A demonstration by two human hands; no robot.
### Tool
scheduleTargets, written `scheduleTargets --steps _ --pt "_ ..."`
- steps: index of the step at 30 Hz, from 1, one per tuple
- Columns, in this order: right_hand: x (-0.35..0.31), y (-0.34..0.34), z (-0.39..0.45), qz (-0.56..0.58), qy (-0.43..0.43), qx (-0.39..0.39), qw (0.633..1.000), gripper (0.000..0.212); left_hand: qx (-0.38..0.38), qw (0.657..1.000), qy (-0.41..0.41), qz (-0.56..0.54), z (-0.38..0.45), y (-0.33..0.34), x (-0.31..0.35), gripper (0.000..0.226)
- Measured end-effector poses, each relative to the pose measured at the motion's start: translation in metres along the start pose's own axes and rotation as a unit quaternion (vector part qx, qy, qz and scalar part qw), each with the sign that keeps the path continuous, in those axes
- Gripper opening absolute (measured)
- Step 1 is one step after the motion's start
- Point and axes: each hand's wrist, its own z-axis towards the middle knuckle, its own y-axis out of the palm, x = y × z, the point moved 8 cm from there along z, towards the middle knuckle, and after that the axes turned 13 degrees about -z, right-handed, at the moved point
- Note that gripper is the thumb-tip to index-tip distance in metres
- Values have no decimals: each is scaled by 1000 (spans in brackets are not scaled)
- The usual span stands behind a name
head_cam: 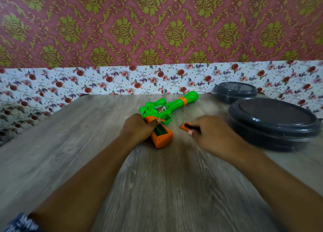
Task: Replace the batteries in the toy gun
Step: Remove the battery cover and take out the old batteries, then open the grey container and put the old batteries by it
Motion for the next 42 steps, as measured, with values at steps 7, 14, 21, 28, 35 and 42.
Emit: scheduleTargets --steps 7,14,21,28,35,42 --pt "-2 21 -12 31 -15 -47 998 18 81 992 94 24 -19 -7 24 48" --pt "-10 18 -11 40 -68 -45 996 13 75 982 171 24 -26 3 40 41" --pt "5 0 -9 114 -40 44 992 16 79 975 208 -8 -31 -1 51 31" --pt "72 -30 35 76 5 47 996 24 21 960 277 -28 -14 24 110 29" --pt "151 7 107 -39 75 -138 987 52 -128 944 298 63 44 127 179 39" --pt "211 33 117 -11 86 -233 969 78 -211 931 281 95 99 209 208 51"
